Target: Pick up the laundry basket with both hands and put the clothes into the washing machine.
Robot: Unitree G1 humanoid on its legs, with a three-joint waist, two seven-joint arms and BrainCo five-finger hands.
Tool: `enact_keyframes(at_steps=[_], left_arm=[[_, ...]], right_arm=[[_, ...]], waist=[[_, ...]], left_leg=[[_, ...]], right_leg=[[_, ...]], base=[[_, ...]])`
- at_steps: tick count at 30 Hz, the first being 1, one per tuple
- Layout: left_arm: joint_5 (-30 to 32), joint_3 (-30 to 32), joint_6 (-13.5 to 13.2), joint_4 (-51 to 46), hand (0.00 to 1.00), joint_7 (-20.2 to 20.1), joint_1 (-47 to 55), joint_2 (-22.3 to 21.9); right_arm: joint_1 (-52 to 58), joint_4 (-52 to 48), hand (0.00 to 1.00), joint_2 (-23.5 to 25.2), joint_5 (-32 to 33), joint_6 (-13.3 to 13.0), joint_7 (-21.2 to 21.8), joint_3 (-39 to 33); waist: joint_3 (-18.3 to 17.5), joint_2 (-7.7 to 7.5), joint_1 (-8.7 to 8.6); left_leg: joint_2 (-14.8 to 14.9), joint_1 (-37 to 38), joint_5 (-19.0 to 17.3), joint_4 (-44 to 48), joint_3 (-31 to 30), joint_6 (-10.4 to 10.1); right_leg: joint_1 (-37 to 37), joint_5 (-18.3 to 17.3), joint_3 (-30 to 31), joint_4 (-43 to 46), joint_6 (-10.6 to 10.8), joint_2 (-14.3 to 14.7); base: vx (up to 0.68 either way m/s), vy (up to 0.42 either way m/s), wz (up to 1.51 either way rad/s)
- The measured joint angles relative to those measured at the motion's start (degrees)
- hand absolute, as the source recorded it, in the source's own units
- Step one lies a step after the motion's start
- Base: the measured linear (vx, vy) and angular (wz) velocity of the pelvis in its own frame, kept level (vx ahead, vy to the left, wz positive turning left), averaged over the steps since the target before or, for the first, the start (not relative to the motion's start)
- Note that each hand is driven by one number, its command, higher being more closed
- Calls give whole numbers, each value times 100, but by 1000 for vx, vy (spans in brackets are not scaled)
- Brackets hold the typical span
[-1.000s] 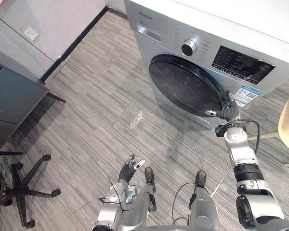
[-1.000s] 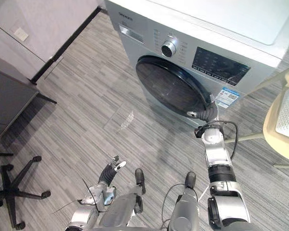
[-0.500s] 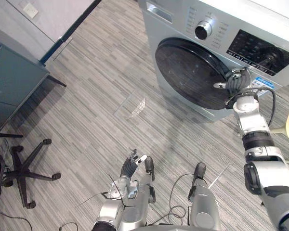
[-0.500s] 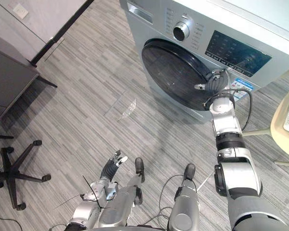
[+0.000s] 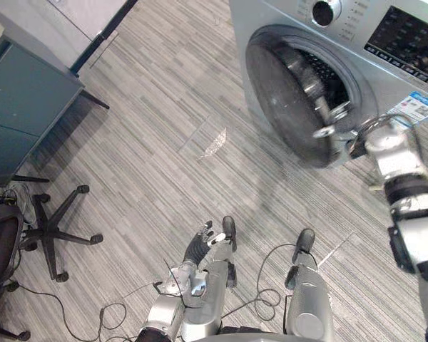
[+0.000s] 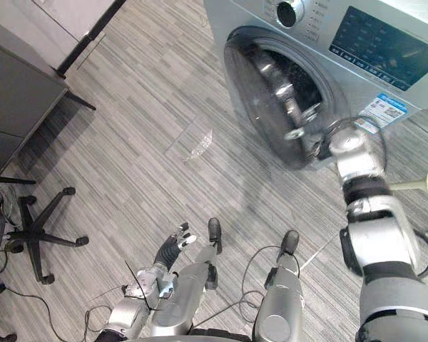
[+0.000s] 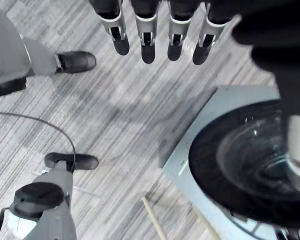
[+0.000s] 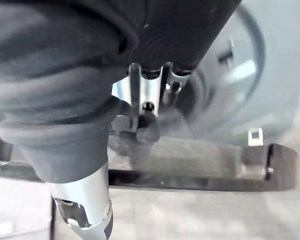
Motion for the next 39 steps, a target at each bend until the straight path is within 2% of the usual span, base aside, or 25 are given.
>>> enact_keyframes(at_steps=[2, 4, 6, 8, 9, 11, 14, 16, 18, 19, 20, 22, 24, 27, 31, 34, 38, 39], left_arm=[[23, -56, -1, 89, 0, -62, -136, -13], [59, -48, -2, 176, 0, -66, -212, -23], [60, -16, -1, 177, 0, -26, -275, -55], [60, 67, -7, 157, 0, 18, -375, -130], [118, 806, -43, -620, 0, 306, -449, -167], [110, 1165, -193, -873, 0, 653, -454, -144], [109, 1272, -196, -917, 0, 743, -493, -98], [44, 1359, -234, -679, 0, 746, -869, 92], [-64, 1341, -273, -111, 0, 695, -1393, 458], [-196, 1321, -249, 594, 0, 563, -1947, 828], [-323, 1225, -151, 1416, 0, 413, -2554, 1217], [-399, 1000, 16, 2403, 0, 236, -3341, 1741], [-121, 595, 163, 3631, 0, 235, -4589, 2445], [329, 437, 221, 4401, 0, 256, -5763, 2805], [1026, 289, 241, 4519, 0, 480, -6743, 2874], [1402, 208, 244, 4481, 0, 678, -7451, 2785], [1339, 201, 243, 3985, 0, 1068, -8038, 2657], [1260, 196, 227, 3722, 0, 1178, -8044, 2500]], right_arm=[[623, -139, 0, 454, 1017, 287, 410, 599], [1058, -207, 0, 973, 1814, 457, 649, 939], [1339, -374, 0, 1463, 2303, 488, 701, 1115], [1577, -395, 0, 1675, 2652, 407, 656, 1071], [2698, -748, 0, 1848, 2927, -37, 355, 15], [3139, -817, 0, 1905, 2905, -122, 171, -179], [3518, -814, 0, 1969, 2870, -127, 87, -374], [3770, -813, 0, 2282, 2493, -275, -43, -951], [3812, -806, 0, 2381, 2154, -280, -168, -1053], [3807, -805, 0, 2389, 1994, -260, -205, -1037], [3801, -806, 0, 2395, 1958, -250, -222, -1038], [3739, -807, 0, 2408, 1951, -238, -286, -1036], [3617, -831, 0, 2480, 1960, -272, -386, -1023], [3529, -1090, 0, 2509, 2043, -346, -444, -953], [3458, -1587, 0, 2589, 2084, -545, -573, -560], [3475, -2280, 0, 2628, 2093, -746, -678, -302], [3482, -3236, 0, 2676, 2130, -1041, -919, -261], [3523, -3497, 0, 2668, 2211, -1145, -985, -278]], waist=[[0, 0, 6], [-2, 1, -4], [-4, 2, 11], [-11, 6, 21], [-83, -134, 2], [-155, -252, -29], [-293, -354, -98], [-322, -476, -160], [-328, -576, -168], [-311, -680, -194], [-315, -773, -243], [-240, -922, -329], [-133, -1200, -424], [-69, -1347, -539], [-33, -1407, -668], [15, -1483, -683], [140, -1643, -682], [141, -1645, -677]], left_leg=[[55, 0, 16, 1, 4, 18], [96, 15, 31, 1, 29, 12], [120, 40, 31, 2, 65, 11], [113, 66, 31, 2, 28, 9], [33, 187, -51, -2, -18, -46], [43, 232, -52, -3, -9, -46], [54, 230, -54, -4, -8, -48], [85, 216, -75, -3, 102, -75], [128, 169, -73, -4, 239, -76], [169, 99, -69, -4, 300, -79], [213, -21, -48, -4, 380, -105], [266, -127, -9, -4, 425, -156], [343, -302, 16, -4, 561, -191], [369, -622, 61, -4, 643, -202], [375, -1055, 145, -5, 759, -191], [402, -1395, 165, -4, 850, -221], [463, -1819, 201, -12, 889, -278], [481, -1947, 200, -20, 907, -280]], right_leg=[[10, 5, -3, -48, -13, 63], [18, -11, -4, -48, -33, 69], [37, -17, -4, -48, -39, 82], [134, -33, -109, -47, -30, 68], [280, -96, -131, -21, 30, 25], [320, -99, -121, -37, 34, 37], [322, -109, -121, -69, 47, 54], [238, -122, -28, -94, 18, 81], [89, -93, 96, -41, -9, 109], [-51, -16, 195, -47, -40, 150], [-198, 20, 235, -72, -50, 163], [-313, 125, 276, -131, -120, 226], [-568, 215, 401, -161, -189, 307], [-913, 322, 489, -236, -227, 348], [-1406, 366, 560, -208, -225, 340], [-1859, 361, 578, -55, -228, 339], [-2384, 314, 486, 178, -293, 338], [-2509, 314, 468, 216, -293, 334]], base=[[88, -65, -8], [109, -68, -5], [102, -56, 1], [31, -25, 24], [-33, -1, 22], [-17, -11, 3], [16, -18, -2], [15, -29, -25], [6, -34, -40], [4, -58, -40], [-5, -56, -34], [-14, -61, -24], [-25, -78, -31], [-6, -65, -18], [9, -27, -10], [21, -18, -10], [16, -3, 0], [44, 20, 6]])
